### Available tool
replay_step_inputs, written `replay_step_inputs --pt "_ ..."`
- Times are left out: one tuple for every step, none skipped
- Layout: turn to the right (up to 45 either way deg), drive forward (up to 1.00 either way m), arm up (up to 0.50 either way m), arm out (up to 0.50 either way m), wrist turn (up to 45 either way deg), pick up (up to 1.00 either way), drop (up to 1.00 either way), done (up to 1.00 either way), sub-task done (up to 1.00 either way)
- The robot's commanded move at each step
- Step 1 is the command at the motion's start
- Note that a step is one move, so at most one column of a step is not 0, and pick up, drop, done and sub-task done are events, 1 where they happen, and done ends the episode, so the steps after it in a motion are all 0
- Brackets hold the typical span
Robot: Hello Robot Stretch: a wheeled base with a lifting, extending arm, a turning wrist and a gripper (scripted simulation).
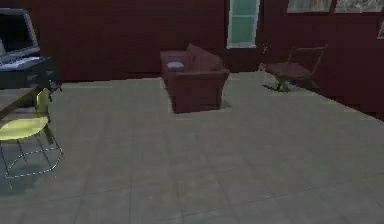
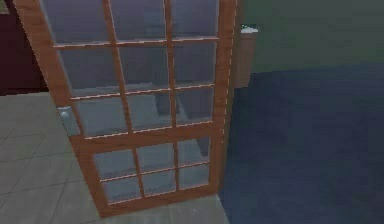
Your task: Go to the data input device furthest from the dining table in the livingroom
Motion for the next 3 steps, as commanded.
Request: replay_step_inputs --pt "-15.0 0.0 0.0 0.0 0.0 0.0 0.0 0.0 0.0" --pt "0.0 0.5 0.0 0.0 0.0 0.0 0.0 0.0 0.0" --pt "-39.0 0.0 0.0 0.0 0.0 0.0 0.0 0.0 0.0"
